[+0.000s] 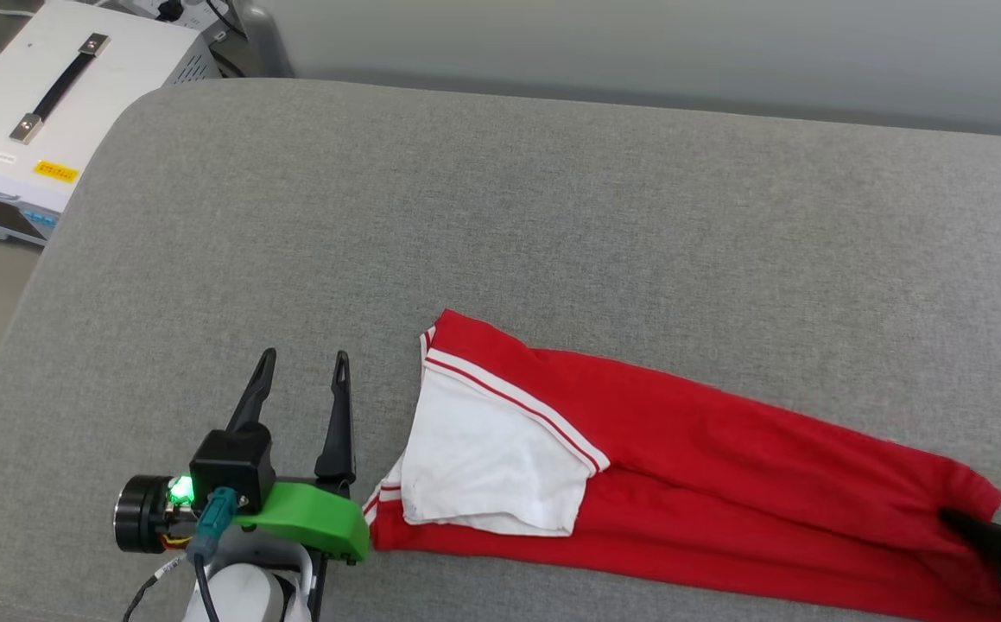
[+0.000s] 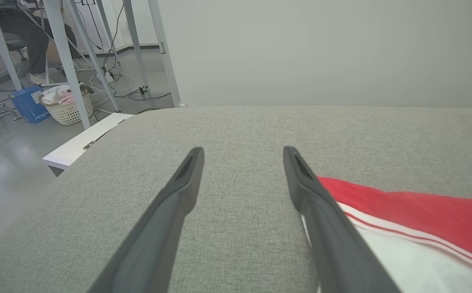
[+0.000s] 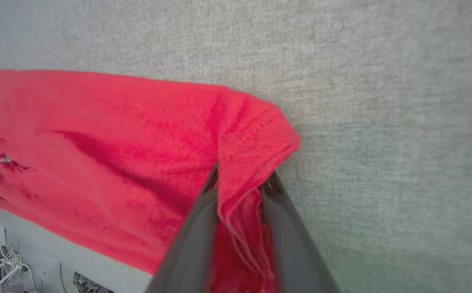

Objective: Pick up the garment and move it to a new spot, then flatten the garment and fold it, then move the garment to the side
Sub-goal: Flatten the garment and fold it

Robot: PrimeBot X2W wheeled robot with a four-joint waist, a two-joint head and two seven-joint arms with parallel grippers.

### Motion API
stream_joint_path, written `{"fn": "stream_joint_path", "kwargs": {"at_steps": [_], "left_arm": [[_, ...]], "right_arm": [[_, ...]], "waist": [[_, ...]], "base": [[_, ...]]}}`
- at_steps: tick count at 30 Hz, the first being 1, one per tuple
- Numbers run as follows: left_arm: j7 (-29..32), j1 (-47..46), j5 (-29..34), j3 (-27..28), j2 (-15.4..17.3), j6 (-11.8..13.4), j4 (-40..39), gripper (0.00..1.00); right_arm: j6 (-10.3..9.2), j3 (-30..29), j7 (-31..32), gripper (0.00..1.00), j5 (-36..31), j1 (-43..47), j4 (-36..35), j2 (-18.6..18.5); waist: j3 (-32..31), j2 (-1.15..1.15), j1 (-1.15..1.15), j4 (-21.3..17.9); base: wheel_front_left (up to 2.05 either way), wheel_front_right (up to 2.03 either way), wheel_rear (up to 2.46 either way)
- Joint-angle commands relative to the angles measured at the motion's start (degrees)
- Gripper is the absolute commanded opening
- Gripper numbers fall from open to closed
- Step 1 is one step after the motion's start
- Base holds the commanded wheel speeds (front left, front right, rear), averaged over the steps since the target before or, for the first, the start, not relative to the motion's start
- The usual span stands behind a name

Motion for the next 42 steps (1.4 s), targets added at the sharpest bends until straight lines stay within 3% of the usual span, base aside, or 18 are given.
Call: {"fn": "stream_joint_path", "kwargs": {"at_steps": [1,8,17,21,33,37,42], "left_arm": [[-0.3,1.5,1.5,1.2,-1.1,-0.9,-0.1,1.00],[-0.3,4.2,6.6,5.4,-4.2,-3.6,0.6,1.00],[-0.3,6.4,10.6,8.1,-6.0,-6.7,1.3,1.00],[-0.3,6.8,11.6,8.9,-6.6,-7.6,1.5,1.00],[-0.3,7.0,13.7,10.1,-8.2,-9.6,1.7,1.00],[-0.3,6.1,14.3,10.1,-8.8,-10.1,1.7,1.00],[-0.3,4.5,14.9,9.7,-9.6,-10.7,2.3,1.00]], "right_arm": [[-0.04,1.3,0.1,0.00,0.4,0.6,1.2,1.2],[-0.04,-0.7,-1.3,0.00,1.5,1.0,2.1,-2.3],[-0.04,-5.5,-1.4,0.00,0.6,2.7,3.6,-10.3],[-0.04,-6.2,0.7,0.00,1.6,3.3,0.8,-10.7],[-0.04,-3.2,10.3,0.00,2.3,1.0,-20.5,-2.1],[-0.04,0.0,12.6,0.00,-0.4,-4.1,-22.9,1.6],[-0.04,7.1,12.7,0.00,-5.0,-11.9,-20.1,7.9]], "waist": [[-0.8,0.00,0.00,-0.3],[-2.8,0.00,0.00,-1.1],[-4.6,0.00,0.00,-1.7],[-5.1,0.00,0.00,-1.7],[-4.8,0.00,0.00,-1.1],[-3.3,0.00,0.00,-0.6],[-1.4,0.00,0.00,0.2]], "base": [[0.00,0.00,0.00],[0.00,0.00,0.00],[0.00,0.00,0.00],[0.00,0.00,0.00],[0.00,0.00,0.00],[0.00,0.00,0.00],[0.00,0.00,0.00]]}}
